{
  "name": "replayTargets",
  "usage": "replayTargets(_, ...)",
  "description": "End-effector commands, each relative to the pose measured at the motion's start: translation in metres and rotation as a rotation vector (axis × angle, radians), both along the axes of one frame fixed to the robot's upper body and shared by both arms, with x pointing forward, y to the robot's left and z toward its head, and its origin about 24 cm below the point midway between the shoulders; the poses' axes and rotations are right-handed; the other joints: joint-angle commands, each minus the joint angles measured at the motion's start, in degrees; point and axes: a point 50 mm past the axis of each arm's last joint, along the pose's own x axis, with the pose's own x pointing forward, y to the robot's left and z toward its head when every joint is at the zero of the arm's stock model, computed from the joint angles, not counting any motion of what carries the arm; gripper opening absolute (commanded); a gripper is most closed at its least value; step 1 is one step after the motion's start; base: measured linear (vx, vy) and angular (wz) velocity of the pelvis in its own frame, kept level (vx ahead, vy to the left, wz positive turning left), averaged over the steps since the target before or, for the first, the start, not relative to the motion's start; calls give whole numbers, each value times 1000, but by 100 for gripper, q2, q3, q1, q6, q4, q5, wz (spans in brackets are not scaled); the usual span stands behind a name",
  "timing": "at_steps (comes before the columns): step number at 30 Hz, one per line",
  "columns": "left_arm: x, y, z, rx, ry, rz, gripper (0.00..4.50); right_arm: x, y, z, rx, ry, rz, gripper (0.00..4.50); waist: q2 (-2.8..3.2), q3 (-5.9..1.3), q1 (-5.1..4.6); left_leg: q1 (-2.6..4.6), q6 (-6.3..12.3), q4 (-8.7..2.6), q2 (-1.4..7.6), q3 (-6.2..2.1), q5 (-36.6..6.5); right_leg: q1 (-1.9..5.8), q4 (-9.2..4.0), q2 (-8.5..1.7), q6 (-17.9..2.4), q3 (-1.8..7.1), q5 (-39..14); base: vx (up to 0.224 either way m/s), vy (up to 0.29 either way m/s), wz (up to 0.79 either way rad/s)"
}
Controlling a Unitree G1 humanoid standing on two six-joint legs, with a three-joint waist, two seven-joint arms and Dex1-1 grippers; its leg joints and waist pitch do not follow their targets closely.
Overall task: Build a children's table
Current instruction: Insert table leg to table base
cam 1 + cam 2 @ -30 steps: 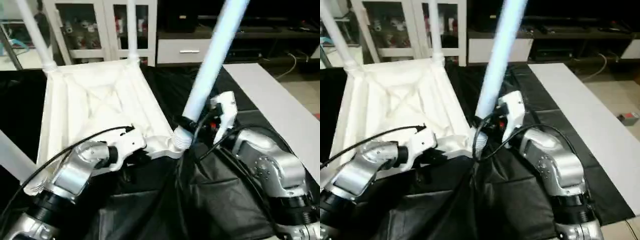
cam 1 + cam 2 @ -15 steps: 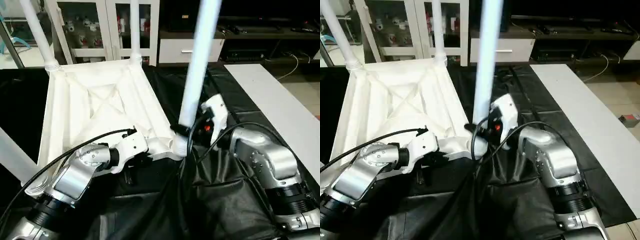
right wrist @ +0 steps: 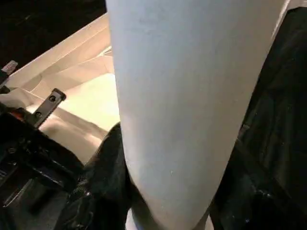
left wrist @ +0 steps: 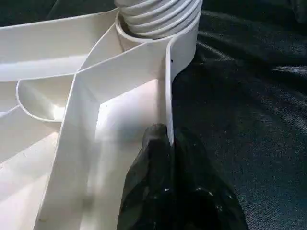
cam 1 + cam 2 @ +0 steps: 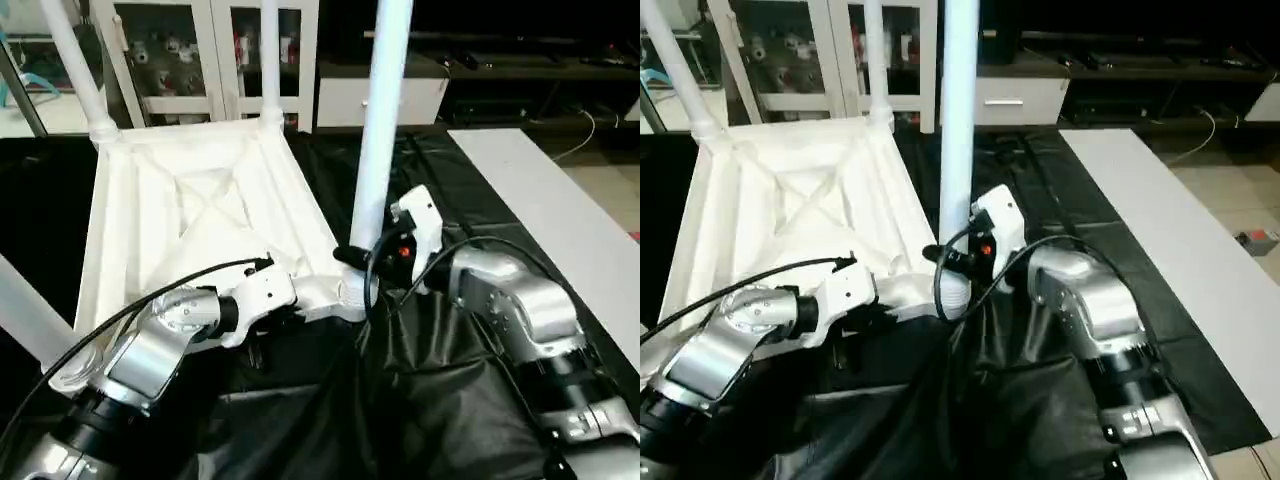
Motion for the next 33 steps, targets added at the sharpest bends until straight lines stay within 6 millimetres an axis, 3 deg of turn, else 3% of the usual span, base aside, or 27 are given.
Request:
replayTargets(1, -5, -14, 1, -52, -1, -73, 0, 2, 1, -4, -8, 16, 8, 186, -106, -388, -12, 195, -23, -376, 234, -114, -1149, 103, -508, -451, -943, 227, -1265, 0, 0, 0)
replayTargets(10, -5, -13, 2, -52, 0, -72, 0, 5, -3, -13, 47, 57, -24, 186, -104, -379, -26, 202, -65, -390, 238, -119, -1278, 91, -525, -450, -934, 229, -1378, 0, 0, 0)
replayTargets(20, -1, -13, 3, -58, -13, -50, 0, -7, -11, -30, 144, 93, -88, 186, -94, -386, -12, 207, -65, -399, 242, -123, -1330, 92, -532, -450, -929, 227, -1355, 0, 0, 0)
replayTargets(33, 1, -13, 4, -60, -30, -31, 0, -24, -7, -49, 150, 1, -146, 185, -84, -354, -30, 220, -161, -438, 251, -149, -1737, 42, -598, -470, -808, 241, -1909, 0, 0, 0)
